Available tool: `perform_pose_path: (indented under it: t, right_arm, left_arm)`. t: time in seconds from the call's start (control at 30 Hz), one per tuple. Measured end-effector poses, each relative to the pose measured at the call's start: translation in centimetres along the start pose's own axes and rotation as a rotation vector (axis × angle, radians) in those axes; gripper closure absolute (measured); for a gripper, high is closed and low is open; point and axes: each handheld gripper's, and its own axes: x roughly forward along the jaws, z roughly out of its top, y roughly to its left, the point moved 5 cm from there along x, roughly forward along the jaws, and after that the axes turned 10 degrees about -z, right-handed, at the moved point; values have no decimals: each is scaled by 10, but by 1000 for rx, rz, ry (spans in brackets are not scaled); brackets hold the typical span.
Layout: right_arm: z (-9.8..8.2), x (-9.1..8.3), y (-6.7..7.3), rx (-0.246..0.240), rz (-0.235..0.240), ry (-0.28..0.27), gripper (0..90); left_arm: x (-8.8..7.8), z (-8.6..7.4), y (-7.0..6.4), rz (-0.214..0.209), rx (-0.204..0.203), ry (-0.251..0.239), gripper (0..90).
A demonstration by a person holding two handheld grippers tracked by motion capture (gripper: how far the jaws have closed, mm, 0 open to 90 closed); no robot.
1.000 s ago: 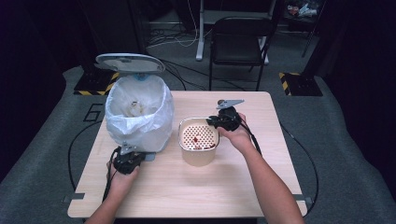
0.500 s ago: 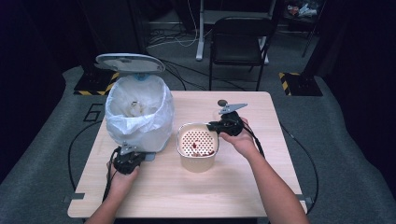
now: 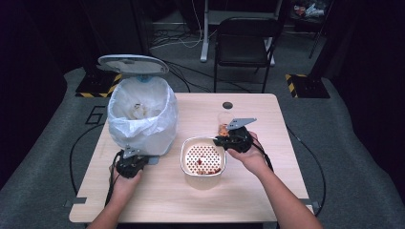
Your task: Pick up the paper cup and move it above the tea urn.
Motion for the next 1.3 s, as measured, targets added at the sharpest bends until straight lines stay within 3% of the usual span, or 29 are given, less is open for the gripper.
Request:
perform_pose_path:
  t: [0.13, 0.27, 0.33, 0.47, 0.63, 0.83, 0.93, 1.3]
  right_arm:
    - [-3, -4, 5, -3, 2, -1, 793]
    - [-5, -7, 7, 4, -26, 6, 772]
    - [-3, -8, 8, 26, -20, -3, 654]
    - [8, -16, 4, 39, -46, -45, 560]
    - [21, -25, -13, 76, -95, -112, 466]
    - [16, -15, -45, 115, -240, -92, 358]
    - [10, -7, -58, 128, -291, -78, 300]
    - [-4, 25, -76, 160, -355, -42, 146]
  left_arm:
    - [0, 0, 0, 1, 2, 3, 900]
    - [0, 0, 0, 0, 0, 1, 900]
    - [0, 0, 0, 0, 0, 2, 900]
    - [0, 0, 1, -1, 0, 2, 900]
    - [0, 0, 1, 0, 2, 4, 900]
    - [0, 0, 1, -1, 2, 2, 900]
    - [0, 0, 1, -1, 0, 5, 900]
    - [0, 0, 1, -1, 0, -3, 900]
